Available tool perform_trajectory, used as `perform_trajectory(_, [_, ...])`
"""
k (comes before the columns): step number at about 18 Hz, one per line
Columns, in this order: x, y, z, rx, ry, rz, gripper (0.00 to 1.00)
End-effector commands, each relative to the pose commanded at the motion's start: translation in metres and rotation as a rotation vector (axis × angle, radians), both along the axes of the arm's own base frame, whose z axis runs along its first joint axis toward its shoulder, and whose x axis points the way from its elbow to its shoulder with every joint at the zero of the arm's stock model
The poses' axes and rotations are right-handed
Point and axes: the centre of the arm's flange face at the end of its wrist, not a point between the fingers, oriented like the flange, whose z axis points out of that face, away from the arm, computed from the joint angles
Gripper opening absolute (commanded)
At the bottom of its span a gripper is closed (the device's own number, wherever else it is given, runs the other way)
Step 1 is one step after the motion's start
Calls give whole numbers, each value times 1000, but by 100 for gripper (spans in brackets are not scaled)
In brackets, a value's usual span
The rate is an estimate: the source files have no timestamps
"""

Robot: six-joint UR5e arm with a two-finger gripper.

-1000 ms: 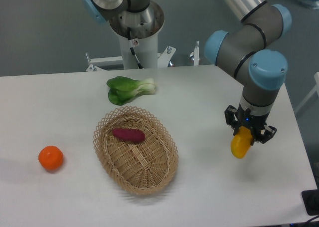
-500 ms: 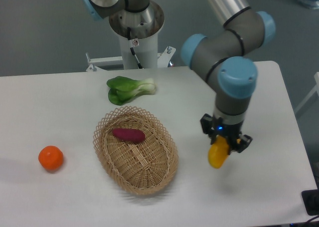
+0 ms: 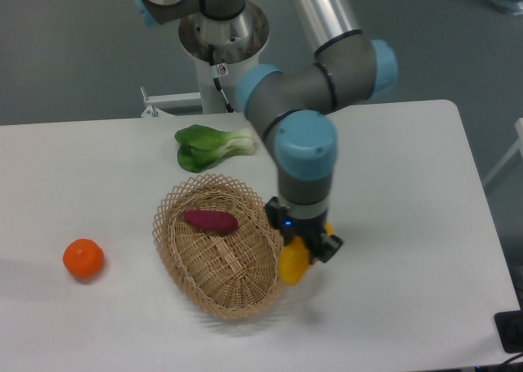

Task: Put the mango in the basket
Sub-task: 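Carry the held yellow mango over the wicker basket and lower it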

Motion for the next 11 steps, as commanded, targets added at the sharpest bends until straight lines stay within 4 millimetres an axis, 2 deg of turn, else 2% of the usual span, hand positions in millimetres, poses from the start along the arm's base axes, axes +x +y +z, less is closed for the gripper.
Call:
perform_trajectory(5, [45, 18, -19, -12, -11, -60, 60])
perform_trajectory(7, [62, 23, -34, -24, -18, -84, 61])
perform_trajectory(11, [88, 34, -48, -23, 29, -113, 61])
